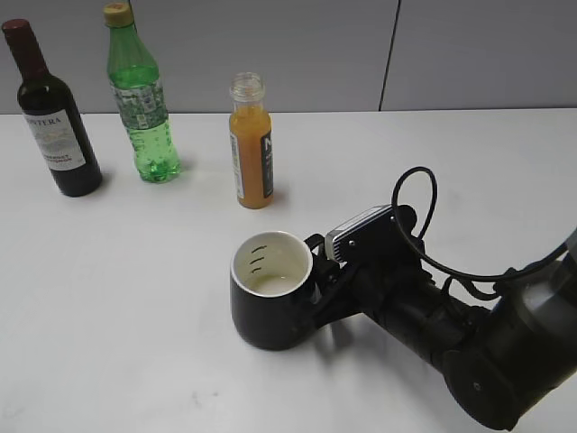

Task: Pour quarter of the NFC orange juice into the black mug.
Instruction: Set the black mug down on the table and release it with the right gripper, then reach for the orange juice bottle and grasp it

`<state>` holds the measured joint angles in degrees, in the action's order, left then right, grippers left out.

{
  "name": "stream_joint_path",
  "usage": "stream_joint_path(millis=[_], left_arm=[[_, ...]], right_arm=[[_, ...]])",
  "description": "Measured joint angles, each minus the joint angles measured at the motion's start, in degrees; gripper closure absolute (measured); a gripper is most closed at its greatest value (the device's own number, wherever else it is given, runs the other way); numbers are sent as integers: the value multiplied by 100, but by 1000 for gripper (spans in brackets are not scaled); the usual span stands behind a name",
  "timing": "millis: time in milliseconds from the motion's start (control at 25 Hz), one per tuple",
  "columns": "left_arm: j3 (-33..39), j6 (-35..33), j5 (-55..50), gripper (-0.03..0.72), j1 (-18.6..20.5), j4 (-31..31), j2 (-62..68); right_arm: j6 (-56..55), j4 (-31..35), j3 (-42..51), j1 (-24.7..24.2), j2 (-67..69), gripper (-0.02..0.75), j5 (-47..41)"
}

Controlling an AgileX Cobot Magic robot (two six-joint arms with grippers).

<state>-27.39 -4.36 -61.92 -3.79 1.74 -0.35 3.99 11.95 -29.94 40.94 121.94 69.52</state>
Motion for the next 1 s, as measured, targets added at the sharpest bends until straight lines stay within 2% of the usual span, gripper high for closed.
stream_joint_path(millis=[200, 320, 600, 1000], left_arm=[[0, 0, 0, 456, 0, 0, 0], [0, 0, 0, 456, 0, 0, 0], [0, 0, 0, 456, 0, 0, 0], [0, 0, 0, 456, 0, 0, 0]], right_arm=[[-85, 114, 0, 0, 0, 230, 0], [-90, 149, 0, 0, 0, 183, 0], [-105, 163, 5, 0, 0, 139, 5], [-110, 211, 339, 0, -139, 132, 5]])
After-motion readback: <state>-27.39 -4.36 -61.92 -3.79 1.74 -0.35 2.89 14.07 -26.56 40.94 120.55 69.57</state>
